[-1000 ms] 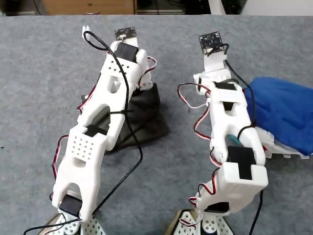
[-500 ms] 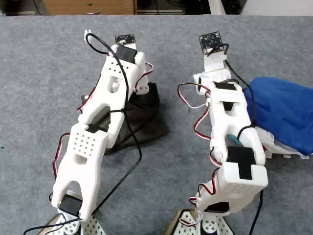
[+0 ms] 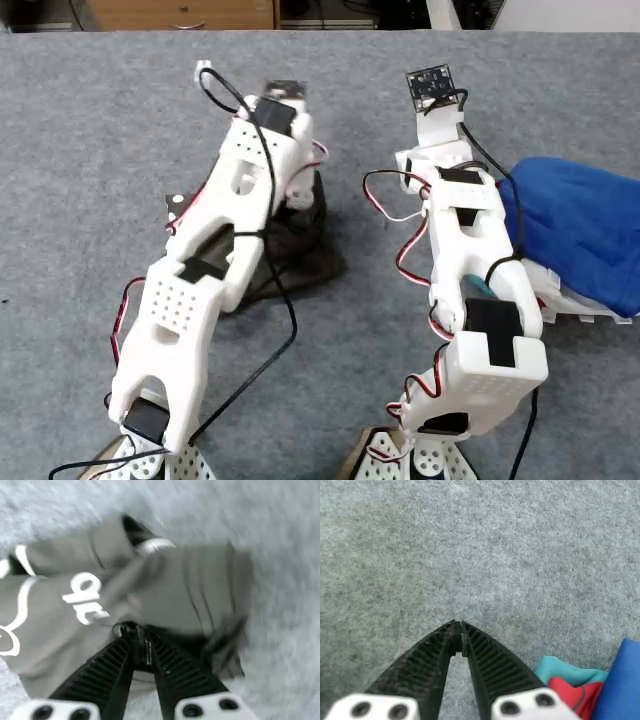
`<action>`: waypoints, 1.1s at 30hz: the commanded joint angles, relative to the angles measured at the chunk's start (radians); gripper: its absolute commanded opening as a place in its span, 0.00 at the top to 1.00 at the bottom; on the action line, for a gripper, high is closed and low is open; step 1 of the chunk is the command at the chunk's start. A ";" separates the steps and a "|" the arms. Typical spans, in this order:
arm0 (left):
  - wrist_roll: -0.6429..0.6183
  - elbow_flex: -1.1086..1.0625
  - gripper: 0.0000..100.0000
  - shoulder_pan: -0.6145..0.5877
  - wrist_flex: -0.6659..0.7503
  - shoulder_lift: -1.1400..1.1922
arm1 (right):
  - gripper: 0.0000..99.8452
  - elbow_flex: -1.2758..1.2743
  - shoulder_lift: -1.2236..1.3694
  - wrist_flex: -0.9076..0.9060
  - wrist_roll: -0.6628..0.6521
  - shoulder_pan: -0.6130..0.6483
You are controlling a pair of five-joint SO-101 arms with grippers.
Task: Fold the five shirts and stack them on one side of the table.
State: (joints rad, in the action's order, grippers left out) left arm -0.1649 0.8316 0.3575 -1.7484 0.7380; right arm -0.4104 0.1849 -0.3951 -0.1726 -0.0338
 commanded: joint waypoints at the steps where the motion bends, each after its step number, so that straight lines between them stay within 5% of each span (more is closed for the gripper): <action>1: 0.046 -0.123 0.98 0.038 -0.014 -0.137 | 0.99 0.050 -0.004 0.025 0.012 -0.019; 9: 0.046 -0.273 0.98 0.064 -0.014 -0.272 | 0.99 0.050 -0.005 0.025 0.014 -0.021; 21: 0.014 -0.178 0.98 0.273 -0.011 -0.303 | 0.99 0.070 -0.004 0.038 0.130 -0.120; 33: 0.009 -0.180 0.98 -0.041 0.012 -0.283 | 0.99 0.068 -0.004 0.038 0.127 -0.113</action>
State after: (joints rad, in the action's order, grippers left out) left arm -0.1511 0.6368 0.3560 -1.7484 0.4358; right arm -0.3905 0.1864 -0.3782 -0.0545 -0.1335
